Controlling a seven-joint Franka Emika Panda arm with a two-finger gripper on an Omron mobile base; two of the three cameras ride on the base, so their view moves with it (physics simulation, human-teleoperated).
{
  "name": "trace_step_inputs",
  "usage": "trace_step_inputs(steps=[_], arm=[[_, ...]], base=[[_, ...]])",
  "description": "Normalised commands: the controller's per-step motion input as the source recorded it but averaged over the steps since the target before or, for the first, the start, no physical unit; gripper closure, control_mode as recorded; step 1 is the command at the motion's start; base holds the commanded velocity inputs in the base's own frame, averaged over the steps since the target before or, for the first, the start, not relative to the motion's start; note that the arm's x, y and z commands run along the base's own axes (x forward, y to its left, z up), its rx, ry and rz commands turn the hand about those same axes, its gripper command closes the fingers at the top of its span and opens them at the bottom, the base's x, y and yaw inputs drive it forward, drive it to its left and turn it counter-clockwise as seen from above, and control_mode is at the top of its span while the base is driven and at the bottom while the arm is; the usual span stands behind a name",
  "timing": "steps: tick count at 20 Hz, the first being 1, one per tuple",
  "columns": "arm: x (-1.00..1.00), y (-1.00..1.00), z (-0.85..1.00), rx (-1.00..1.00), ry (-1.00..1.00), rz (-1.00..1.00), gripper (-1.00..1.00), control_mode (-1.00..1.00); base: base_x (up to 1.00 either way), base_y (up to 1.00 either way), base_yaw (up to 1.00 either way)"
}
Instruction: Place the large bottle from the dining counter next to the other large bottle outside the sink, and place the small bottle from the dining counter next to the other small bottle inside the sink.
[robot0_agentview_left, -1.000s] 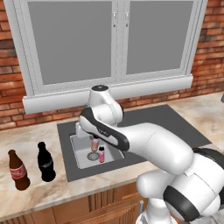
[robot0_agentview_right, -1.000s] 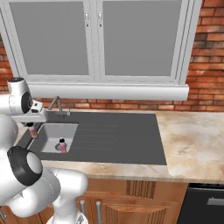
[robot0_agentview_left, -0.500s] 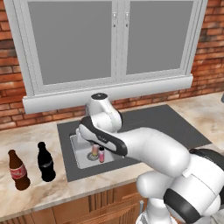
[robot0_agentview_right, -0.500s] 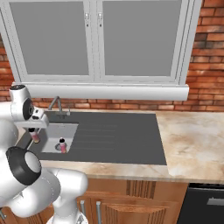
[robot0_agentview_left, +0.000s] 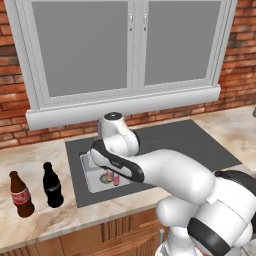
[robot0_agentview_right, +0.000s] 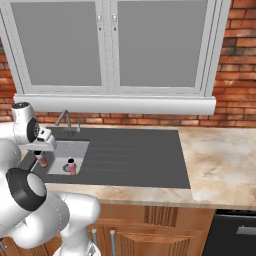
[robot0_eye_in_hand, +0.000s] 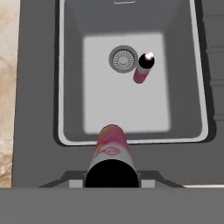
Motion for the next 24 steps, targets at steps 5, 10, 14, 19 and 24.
trace_step_inputs(steps=[5, 10, 14, 19, 24], arm=[[0.29, 0.01, 0.0, -0.04, 0.0, -0.03, 1.0, -1.0], [0.29, 0.09, -0.13, -0.01, -0.03, 0.0, 1.0, -1.0], [0.04, 0.03, -0.22, 0.0, 0.0, 0.0, 1.0, -1.0], [0.17, 0.07, -0.18, 0.0, 0.0, 0.0, 1.0, -1.0], [0.15, 0.12, -0.02, 0.0, 0.0, 0.0, 1.0, -1.0]], base=[[0.0, 0.0, 0.0], [0.0, 0.0, 0.0], [0.0, 0.0, 0.0], [0.0, 0.0, 0.0], [0.0, 0.0, 0.0]])
